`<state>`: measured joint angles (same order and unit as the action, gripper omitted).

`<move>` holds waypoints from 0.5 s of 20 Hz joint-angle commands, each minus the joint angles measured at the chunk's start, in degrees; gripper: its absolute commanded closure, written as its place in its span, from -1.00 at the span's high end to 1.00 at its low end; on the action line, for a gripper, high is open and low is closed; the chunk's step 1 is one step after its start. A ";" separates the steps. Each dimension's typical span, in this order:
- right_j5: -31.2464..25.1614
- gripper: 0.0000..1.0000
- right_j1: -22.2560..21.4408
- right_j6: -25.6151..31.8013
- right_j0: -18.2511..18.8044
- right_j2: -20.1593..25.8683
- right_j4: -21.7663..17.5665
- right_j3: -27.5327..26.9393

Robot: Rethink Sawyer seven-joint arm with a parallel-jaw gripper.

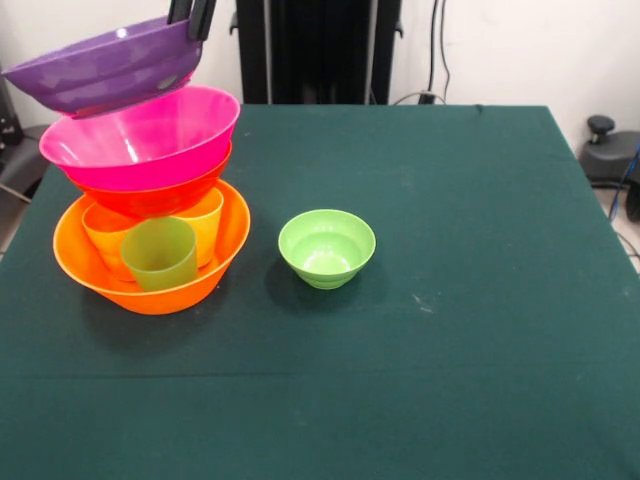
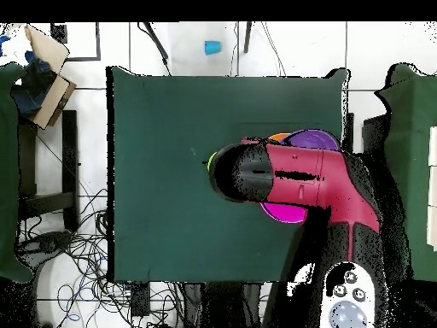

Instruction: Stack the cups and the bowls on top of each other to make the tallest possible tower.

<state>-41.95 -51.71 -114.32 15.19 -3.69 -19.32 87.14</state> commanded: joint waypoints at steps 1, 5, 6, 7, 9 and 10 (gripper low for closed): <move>1.53 -1.00 3.54 -5.20 -2.34 -0.27 -2.77 4.63; 3.42 -1.00 4.18 -5.74 -2.72 -1.05 -2.79 5.21; 3.58 -1.00 4.35 -5.71 -2.74 -1.11 -2.63 5.21; 3.07 -1.00 4.56 -5.84 -3.01 -1.31 -2.52 4.78; 2.32 -1.00 4.61 -5.86 -3.39 -1.58 -1.93 4.70; 1.85 -1.00 4.63 -5.85 -3.55 -1.66 -1.54 4.70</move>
<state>-41.50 -50.01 -114.32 13.31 -6.22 -19.35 87.38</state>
